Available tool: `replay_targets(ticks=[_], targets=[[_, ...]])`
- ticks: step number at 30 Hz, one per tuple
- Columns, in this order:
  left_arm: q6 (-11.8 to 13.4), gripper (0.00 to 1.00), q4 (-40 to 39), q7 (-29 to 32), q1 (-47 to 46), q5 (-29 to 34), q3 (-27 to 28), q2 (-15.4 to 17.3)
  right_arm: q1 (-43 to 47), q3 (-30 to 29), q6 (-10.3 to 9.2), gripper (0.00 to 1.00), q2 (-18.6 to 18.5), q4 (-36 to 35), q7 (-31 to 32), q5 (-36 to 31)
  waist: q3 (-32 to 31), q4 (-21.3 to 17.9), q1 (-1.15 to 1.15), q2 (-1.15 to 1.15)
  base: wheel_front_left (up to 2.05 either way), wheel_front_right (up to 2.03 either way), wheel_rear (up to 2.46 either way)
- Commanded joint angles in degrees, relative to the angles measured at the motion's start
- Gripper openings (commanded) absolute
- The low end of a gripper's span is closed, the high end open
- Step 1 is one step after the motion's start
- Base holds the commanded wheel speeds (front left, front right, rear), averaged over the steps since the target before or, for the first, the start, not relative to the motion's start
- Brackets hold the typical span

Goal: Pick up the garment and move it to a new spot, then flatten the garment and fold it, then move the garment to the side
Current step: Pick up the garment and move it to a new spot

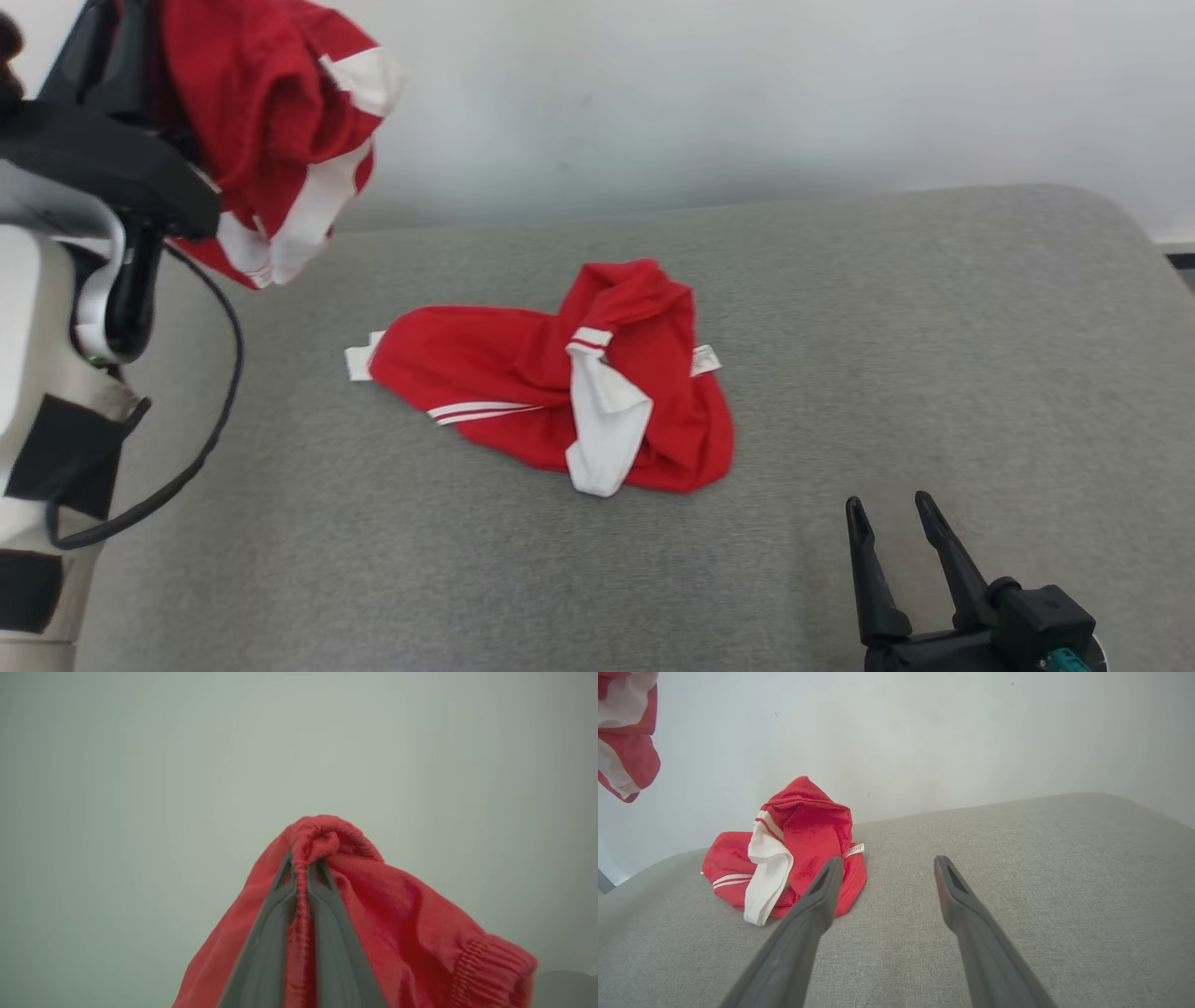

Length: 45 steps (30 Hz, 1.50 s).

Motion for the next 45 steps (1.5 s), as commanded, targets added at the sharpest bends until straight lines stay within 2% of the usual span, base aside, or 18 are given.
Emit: replay_targets(ticks=[1, 11, 21, 33, 41, 45], targets=[[0.25, 0.0, 0.42, -0.44, 0.9, -0.4, 0.54, 0.48, 0.03, 0.07, -0.04, 1.0, -0.45, -0.15, -0.06, -0.45, 1.38, 3.78, 0.0, 0.0, 0.0, 0.0, 0.0], [1.56, 0.0, 4.01, -2.98, 2.26, -1.27, 3.51, 3.83, -1.41, 0.02, -0.04, 1.0, -1.54, -0.54, -0.06, -0.95, 3.96, 10.22, 0.0, 0.0, 0.0, 0.0, 0.0], [2.9, 0.0, 9.28, -5.64, 2.53, -2.17, 5.96, 6.33, -2.64, 0.39, -0.04, 1.0, -3.14, -0.65, -0.06, -0.86, 7.21, 13.15, 0.0, 0.0, 0.0, 0.0, 0.0], [4.04, 0.0, 19.0, -9.99, 1.88, -3.91, 8.71, 5.96, -5.26, 1.48, -0.04, 1.0, -5.69, -1.36, -0.06, -1.19, 13.45, 13.39, 0.0, 0.0, 0.0, 0.0, 0.0], [6.09, 0.0, 27.97, -11.74, 2.16, -4.92, 11.11, 6.64, -6.34, 1.72, -0.04, 1.0, -6.95, -2.2, -0.06, -1.4, 16.63, 11.92, 0.0, 0.0, 0.0, 0.0, 0.0], [7.93, 0.0, 32.73, -11.95, 1.83, -5.69, 12.18, 6.57, -7.28, 1.56, -0.04, 1.0, -7.22, -2.63, -0.06, -1.44, 17.86, 11.19, 0.0, 0.0, 0.0, 0.0, 0.0]])
